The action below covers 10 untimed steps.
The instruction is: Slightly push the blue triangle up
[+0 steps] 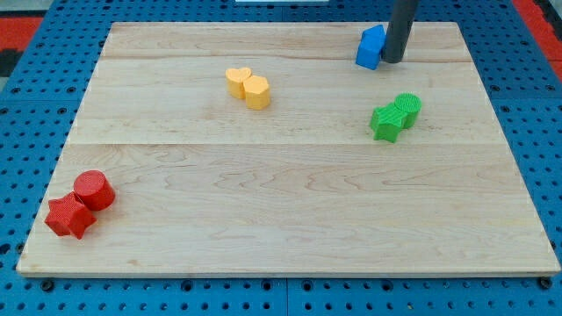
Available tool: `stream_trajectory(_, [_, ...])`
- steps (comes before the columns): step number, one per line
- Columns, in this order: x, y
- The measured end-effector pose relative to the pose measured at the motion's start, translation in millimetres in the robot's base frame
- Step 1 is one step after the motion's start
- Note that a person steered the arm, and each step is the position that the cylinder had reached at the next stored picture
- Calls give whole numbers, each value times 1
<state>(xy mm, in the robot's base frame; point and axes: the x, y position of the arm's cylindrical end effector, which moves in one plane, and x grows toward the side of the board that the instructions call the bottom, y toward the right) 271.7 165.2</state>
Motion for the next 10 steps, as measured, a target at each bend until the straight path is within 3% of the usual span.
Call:
stream_trajectory(7, [-15, 0])
stream_trajectory(10, [-50, -4])
